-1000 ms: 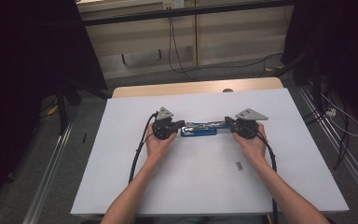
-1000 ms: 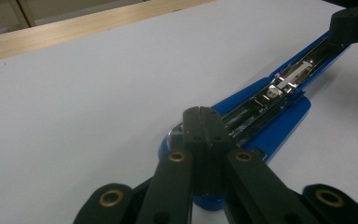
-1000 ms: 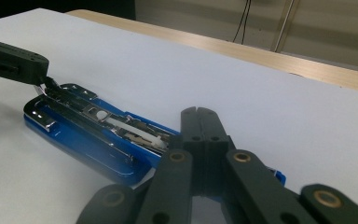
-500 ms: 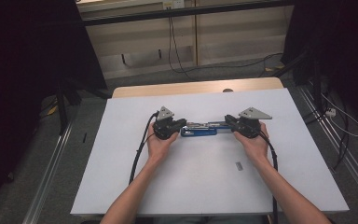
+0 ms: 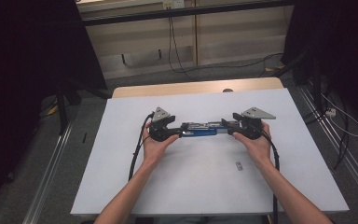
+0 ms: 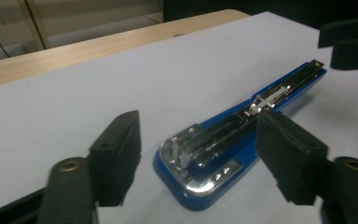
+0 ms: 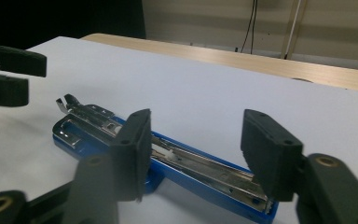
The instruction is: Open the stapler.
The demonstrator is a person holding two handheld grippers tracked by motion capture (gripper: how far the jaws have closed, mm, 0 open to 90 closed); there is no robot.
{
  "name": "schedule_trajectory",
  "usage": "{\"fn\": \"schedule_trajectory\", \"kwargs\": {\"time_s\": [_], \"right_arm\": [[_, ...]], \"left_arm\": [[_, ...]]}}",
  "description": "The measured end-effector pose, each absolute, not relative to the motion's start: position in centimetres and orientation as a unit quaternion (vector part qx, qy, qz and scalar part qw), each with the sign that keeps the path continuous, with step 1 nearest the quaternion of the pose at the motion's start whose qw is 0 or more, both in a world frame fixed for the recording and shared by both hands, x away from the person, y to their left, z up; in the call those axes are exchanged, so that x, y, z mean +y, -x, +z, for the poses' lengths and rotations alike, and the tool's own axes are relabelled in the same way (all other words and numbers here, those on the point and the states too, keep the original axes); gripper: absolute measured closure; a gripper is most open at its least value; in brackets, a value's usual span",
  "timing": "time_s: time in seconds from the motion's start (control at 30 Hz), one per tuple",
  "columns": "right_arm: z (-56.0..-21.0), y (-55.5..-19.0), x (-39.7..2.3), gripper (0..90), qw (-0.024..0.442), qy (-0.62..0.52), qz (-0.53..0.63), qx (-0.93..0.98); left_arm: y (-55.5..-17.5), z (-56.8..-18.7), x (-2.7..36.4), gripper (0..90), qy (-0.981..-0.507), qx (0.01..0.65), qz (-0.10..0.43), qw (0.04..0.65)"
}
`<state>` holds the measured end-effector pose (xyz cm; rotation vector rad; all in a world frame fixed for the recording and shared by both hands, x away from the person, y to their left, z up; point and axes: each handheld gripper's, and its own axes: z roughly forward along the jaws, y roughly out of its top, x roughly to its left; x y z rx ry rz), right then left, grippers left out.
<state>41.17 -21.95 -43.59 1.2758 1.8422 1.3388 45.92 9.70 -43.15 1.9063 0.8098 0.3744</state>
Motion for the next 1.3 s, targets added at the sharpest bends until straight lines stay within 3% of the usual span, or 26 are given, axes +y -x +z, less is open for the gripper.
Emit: {"fn": "schedule_trajectory", "kwargs": {"time_s": [0.2,0.4,0.67,0.77,1.3], "right_arm": [[-43.4,-40.8,-22.0,21.6,0.270,-0.478,0.489,0.677],[-43.4,-40.4,-22.3,9.1,0.271,-0.476,0.498,0.672],[-43.3,-39.4,-22.9,6.5,0.277,-0.471,0.496,0.674],[-43.2,-39.1,-23.3,6.3,0.271,-0.481,0.493,0.672],[-43.0,-35.9,-24.9,6.8,0.314,-0.476,0.488,0.661]], "left_arm": [[-45.6,-43.0,10.7,7.9,-0.786,0.344,0.144,0.493],[-44.4,-42.4,11.9,5.3,-0.782,0.346,0.149,0.496],[-41.9,-42.0,13.4,4.9,-0.776,0.334,0.182,0.503],[-41.0,-42.0,14.0,4.6,-0.771,0.335,0.170,0.513],[-38.0,-41.5,17.0,4.9,-0.752,0.361,0.196,0.516]]}}
